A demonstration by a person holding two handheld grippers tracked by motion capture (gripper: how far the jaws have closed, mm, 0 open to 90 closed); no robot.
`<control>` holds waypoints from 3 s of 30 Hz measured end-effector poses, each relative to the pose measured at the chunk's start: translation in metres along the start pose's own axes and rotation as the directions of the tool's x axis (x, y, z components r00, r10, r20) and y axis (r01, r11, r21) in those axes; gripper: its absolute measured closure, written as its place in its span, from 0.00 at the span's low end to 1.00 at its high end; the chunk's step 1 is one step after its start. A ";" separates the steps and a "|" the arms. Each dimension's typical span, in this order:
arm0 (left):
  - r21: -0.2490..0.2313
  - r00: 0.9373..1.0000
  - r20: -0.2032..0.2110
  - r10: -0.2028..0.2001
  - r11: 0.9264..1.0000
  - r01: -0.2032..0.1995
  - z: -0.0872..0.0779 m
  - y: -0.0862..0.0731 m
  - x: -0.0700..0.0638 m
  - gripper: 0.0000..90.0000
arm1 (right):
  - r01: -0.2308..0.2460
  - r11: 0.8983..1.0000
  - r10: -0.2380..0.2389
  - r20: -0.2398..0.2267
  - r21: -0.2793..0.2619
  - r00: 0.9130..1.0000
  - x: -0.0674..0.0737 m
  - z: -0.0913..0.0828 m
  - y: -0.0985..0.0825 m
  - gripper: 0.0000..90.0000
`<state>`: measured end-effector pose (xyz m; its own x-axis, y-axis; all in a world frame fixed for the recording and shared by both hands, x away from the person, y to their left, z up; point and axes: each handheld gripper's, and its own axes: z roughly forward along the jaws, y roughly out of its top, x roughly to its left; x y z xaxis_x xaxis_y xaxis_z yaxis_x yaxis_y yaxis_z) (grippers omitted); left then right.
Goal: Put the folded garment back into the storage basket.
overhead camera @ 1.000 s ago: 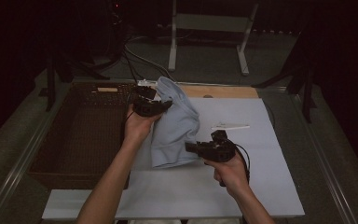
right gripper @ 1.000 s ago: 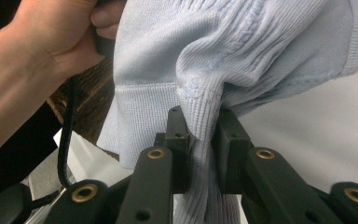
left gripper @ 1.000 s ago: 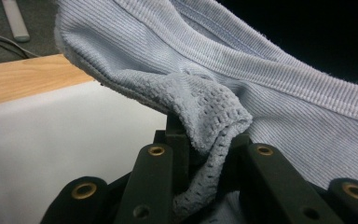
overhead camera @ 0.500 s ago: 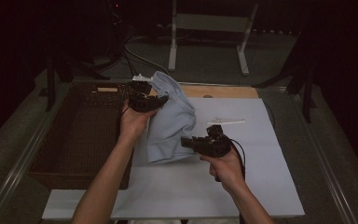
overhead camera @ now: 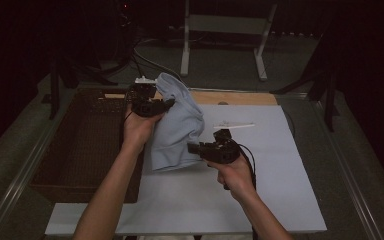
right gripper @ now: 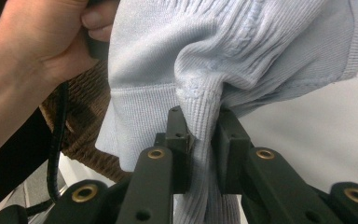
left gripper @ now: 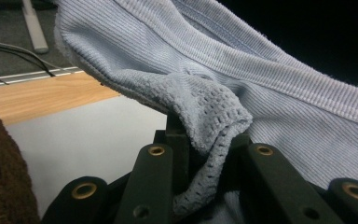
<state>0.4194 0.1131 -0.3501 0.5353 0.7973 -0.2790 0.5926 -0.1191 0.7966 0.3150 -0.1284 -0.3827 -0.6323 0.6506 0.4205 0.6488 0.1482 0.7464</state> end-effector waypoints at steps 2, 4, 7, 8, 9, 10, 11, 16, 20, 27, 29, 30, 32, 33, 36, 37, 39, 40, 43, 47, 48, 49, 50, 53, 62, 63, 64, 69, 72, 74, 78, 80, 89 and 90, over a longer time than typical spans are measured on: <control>0.001 1.000 -0.004 0.000 1.000 0.000 -0.001 0.000 0.002 0.90 | 0.000 1.000 0.000 0.000 0.001 1.000 0.001 0.003 0.001 0.87; 0.000 1.000 -0.008 0.000 1.000 0.000 -0.003 0.001 0.003 0.90 | -0.001 1.000 0.001 0.000 0.005 1.000 0.002 0.006 0.002 0.87; -0.003 1.000 -0.013 -0.002 1.000 0.002 -0.005 0.001 0.006 0.89 | 0.005 1.000 -0.005 0.000 0.008 1.000 0.003 0.008 0.005 0.87; -0.006 1.000 -0.014 -0.004 1.000 0.004 -0.006 0.001 0.007 0.90 | 0.006 1.000 -0.006 0.001 0.010 1.000 0.004 0.009 0.006 0.87; -0.006 1.000 -0.017 -0.005 1.000 0.005 -0.007 0.002 0.008 0.90 | 0.005 1.000 -0.005 -0.001 0.009 1.000 0.005 0.010 0.007 0.87; -0.006 1.000 -0.018 -0.005 1.000 0.005 -0.008 0.002 0.009 0.90 | 0.009 1.000 -0.009 -0.001 0.010 1.000 0.006 0.011 0.008 0.87; -0.007 1.000 -0.020 -0.005 1.000 0.005 -0.009 0.002 0.010 0.90 | 0.011 1.000 -0.011 -0.001 0.010 1.000 0.007 0.012 0.009 0.87; -0.010 1.000 -0.030 -0.006 1.000 0.006 -0.013 0.003 0.015 0.89 | 0.011 1.000 -0.011 -0.004 0.012 1.000 0.009 0.018 0.011 0.87; -0.013 0.999 -0.038 -0.009 1.000 0.009 -0.018 0.003 0.018 0.90 | 0.017 1.000 -0.016 -0.006 0.016 1.000 0.012 0.022 0.014 0.87; -0.017 0.999 -0.050 -0.015 1.000 0.014 -0.025 0.003 0.023 0.90 | 0.022 0.999 -0.022 -0.016 0.024 1.000 0.016 0.030 0.018 0.87; -0.019 0.998 -0.053 -0.018 1.000 0.017 -0.027 0.003 0.025 0.90 | 0.022 0.999 -0.022 -0.019 0.023 1.000 0.017 0.032 0.019 0.87; -0.019 0.998 -0.055 -0.015 1.000 0.014 -0.029 0.003 0.026 0.89 | 0.022 0.999 -0.022 -0.021 0.023 1.000 0.018 0.034 0.019 0.87; -0.018 0.998 -0.059 -0.014 1.000 0.013 -0.031 0.004 0.027 0.90 | 0.022 0.999 -0.022 -0.024 0.024 0.999 0.019 0.037 0.020 0.87; -0.018 0.998 -0.060 -0.015 1.000 0.014 -0.032 0.003 0.028 0.90 | 0.020 0.999 -0.019 -0.025 0.026 0.999 0.019 0.038 0.020 0.87; -0.020 0.998 -0.063 -0.019 1.000 0.017 -0.034 0.003 0.031 0.90 | 0.020 0.999 -0.019 -0.029 0.026 0.999 0.021 0.041 0.020 0.87; -0.022 0.998 -0.064 -0.020 1.000 0.019 -0.035 0.003 0.032 0.90 | 0.019 0.999 -0.018 -0.030 0.027 0.999 0.021 0.042 0.021 0.87; -0.026 0.998 -0.066 -0.023 0.999 0.021 -0.036 0.003 0.034 0.90 | 0.021 0.999 -0.020 -0.031 0.029 0.999 0.023 0.045 0.022 0.87; -0.026 0.997 -0.067 -0.024 0.999 0.022 -0.037 0.003 0.035 0.90 | 0.022 0.999 -0.022 -0.031 0.028 0.999 0.024 0.046 0.023 0.87; -0.029 0.997 -0.072 -0.027 0.999 0.025 -0.040 0.003 0.038 0.90 | 0.023 0.999 -0.022 -0.034 0.026 0.999 0.026 0.049 0.024 0.87; -0.030 0.997 -0.076 -0.028 0.999 0.026 -0.043 0.002 0.041 0.90 | 0.023 0.999 -0.022 -0.038 0.026 0.999 0.028 0.053 0.025 0.87; -0.032 0.997 -0.077 -0.031 0.999 0.028 -0.044 0.002 0.042 0.90 | 0.022 0.999 -0.021 -0.040 0.025 0.999 0.029 0.054 0.025 0.87; -0.034 0.997 -0.077 -0.032 0.999 0.030 -0.044 0.002 0.042 0.90 | 0.021 0.999 -0.020 -0.041 0.024 0.999 0.029 0.055 0.025 0.87; -0.033 0.996 -0.079 -0.031 0.999 0.029 -0.045 0.002 0.043 0.90 | 0.020 1.000 -0.019 -0.041 0.024 0.999 0.029 0.056 0.025 0.87; -0.036 0.996 -0.080 -0.035 0.999 0.032 -0.047 0.002 0.045 0.90 | 0.021 1.000 -0.020 -0.044 0.023 0.999 0.032 0.057 0.027 0.87; -0.041 0.995 -0.091 -0.037 0.999 0.033 -0.055 0.002 0.051 0.90 | 0.019 1.000 -0.018 -0.055 0.018 0.998 0.038 0.064 0.029 0.87; -0.042 0.995 -0.093 -0.036 0.999 0.033 -0.056 0.002 0.052 0.90 | 0.019 1.000 -0.018 -0.056 0.019 0.998 0.040 0.065 0.030 0.87; -0.045 0.995 -0.093 -0.038 0.998 0.034 -0.057 0.002 0.053 0.90 | 0.020 1.000 -0.019 -0.058 0.018 0.998 0.040 0.065 0.030 0.87; -0.045 0.994 -0.099 -0.037 0.998 0.033 -0.062 0.000 0.057 0.90 | 0.025 1.000 -0.023 -0.063 0.018 0.998 0.045 0.070 0.030 0.87; -0.044 0.994 -0.105 -0.039 0.998 0.034 -0.066 -0.001 0.060 0.90 | 0.024 1.000 -0.023 -0.069 0.016 0.997 0.047 0.073 0.030 0.87; -0.044 0.994 -0.107 -0.039 0.998 0.034 -0.067 -0.001 0.061 0.90 | 0.025 1.000 -0.024 -0.071 0.016 0.997 0.048 0.074 0.030 0.87; -0.045 0.993 -0.112 -0.041 0.998 0.036 -0.070 -0.002 0.064 0.89 | 0.023 1.000 -0.021 -0.077 0.016 0.997 0.052 0.079 0.030 0.87; -0.044 0.993 -0.113 -0.044 0.998 0.039 -0.071 -0.003 0.066 0.90 | 0.023 1.000 -0.022 -0.077 0.018 0.997 0.053 0.080 0.030 0.87; -0.049 0.992 -0.117 -0.051 0.998 0.046 -0.075 -0.005 0.071 0.90 | 0.026 0.999 -0.024 -0.081 0.020 0.996 0.057 0.086 0.030 0.87; -0.046 0.992 -0.118 -0.051 0.998 0.046 -0.075 -0.006 0.071 0.90 | 0.026 0.999 -0.025 -0.081 0.020 0.996 0.057 0.087 0.030 0.87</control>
<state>0.4090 0.2153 -0.3340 0.4295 0.8666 -0.2542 0.5880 -0.0547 0.8070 0.3352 -0.0223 -0.3806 -0.6803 0.5842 0.4426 0.6404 0.1802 0.7466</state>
